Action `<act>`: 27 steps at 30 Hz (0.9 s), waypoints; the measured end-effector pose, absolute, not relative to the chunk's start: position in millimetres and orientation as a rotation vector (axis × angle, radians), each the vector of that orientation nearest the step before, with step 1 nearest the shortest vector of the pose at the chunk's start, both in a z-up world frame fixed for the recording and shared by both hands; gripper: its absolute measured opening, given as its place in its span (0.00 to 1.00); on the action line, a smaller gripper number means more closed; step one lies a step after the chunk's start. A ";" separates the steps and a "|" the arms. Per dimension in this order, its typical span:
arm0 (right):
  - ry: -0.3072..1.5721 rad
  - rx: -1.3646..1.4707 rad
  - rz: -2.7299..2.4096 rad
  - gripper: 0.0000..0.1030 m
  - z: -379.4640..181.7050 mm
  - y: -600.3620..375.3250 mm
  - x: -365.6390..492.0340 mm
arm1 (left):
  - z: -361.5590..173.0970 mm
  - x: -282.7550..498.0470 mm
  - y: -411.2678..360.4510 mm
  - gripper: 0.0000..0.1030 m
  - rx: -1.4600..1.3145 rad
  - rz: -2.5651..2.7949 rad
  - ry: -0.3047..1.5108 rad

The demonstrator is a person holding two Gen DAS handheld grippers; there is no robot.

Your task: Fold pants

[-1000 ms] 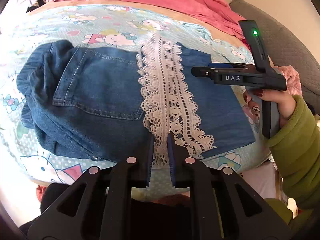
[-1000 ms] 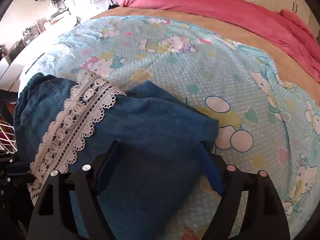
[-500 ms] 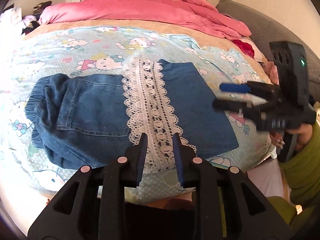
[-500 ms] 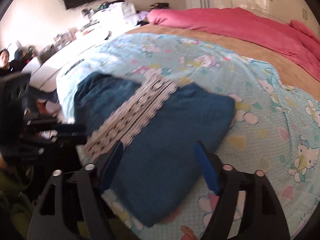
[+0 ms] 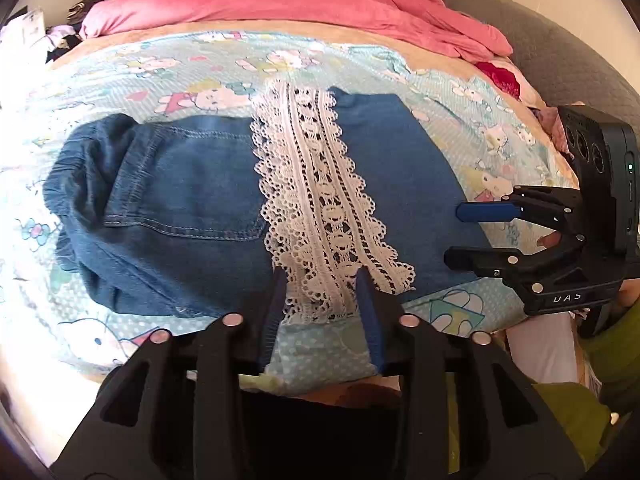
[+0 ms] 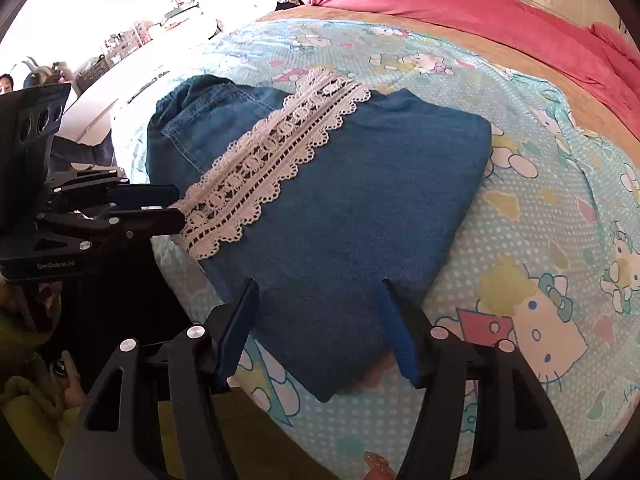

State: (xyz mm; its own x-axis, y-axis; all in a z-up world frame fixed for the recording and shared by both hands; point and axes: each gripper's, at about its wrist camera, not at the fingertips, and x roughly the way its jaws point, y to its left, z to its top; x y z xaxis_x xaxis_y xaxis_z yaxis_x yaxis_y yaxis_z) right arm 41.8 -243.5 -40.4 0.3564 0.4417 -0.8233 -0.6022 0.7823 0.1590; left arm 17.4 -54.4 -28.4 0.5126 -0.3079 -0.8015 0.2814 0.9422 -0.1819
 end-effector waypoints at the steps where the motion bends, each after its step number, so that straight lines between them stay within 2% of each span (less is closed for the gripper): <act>1: 0.996 -0.177 0.677 0.59 -38.1 -244.2 41.1 | -26.7 16.1 -53.3 0.29 -0.032 -0.350 0.966; 5: 0.976 -0.158 0.668 0.60 -27.4 -248.3 38.8 | -17.6 13.0 -48.8 0.33 -0.040 -0.332 0.943; 7: 0.965 -0.146 0.663 0.65 -22.4 -251.5 39.0 | -13.3 11.7 -46.1 0.36 -0.044 -0.323 0.931; 10: 0.950 -0.132 0.659 0.67 -13.9 -252.6 38.5 | -7.0 8.4 -41.3 0.41 -0.050 -0.308 0.912; 11: 0.942 -0.132 0.653 0.68 -10.3 -252.7 38.4 | -4.8 7.3 -39.3 0.46 -0.053 -0.301 0.906; 13: 0.926 -0.125 0.648 0.79 -4.2 -252.8 38.3 | -0.5 5.2 -35.2 0.53 -0.059 -0.289 0.892; 15: 0.909 -0.113 0.645 0.79 2.5 -251.9 38.9 | 3.4 4.4 -30.8 0.56 -0.065 -0.280 0.880; 17: 0.903 -0.108 0.643 0.80 6.9 -249.4 40.7 | 6.9 2.2 -24.9 0.69 -0.074 -0.264 0.866; 23: 0.879 -0.120 0.639 0.81 19.9 -238.4 45.1 | 17.8 -4.6 -10.4 0.84 -0.072 -0.208 0.821; 24: 0.876 -0.120 0.636 0.92 20.9 -237.0 45.3 | 19.5 -5.6 -8.2 0.84 -0.073 -0.205 0.815; 27: 0.861 -0.118 0.630 0.94 27.0 -230.3 47.4 | 23.0 -6.8 -1.0 0.89 -0.084 -0.190 0.804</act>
State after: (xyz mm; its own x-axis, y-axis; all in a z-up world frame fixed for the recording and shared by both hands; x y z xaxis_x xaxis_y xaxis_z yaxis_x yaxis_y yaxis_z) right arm 47.4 -230.3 27.0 0.4835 0.4701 -0.7384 -0.5623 0.8133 0.1496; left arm -6.9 -1.0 23.0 0.6781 -0.2007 -0.7071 0.1371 0.9796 -0.1466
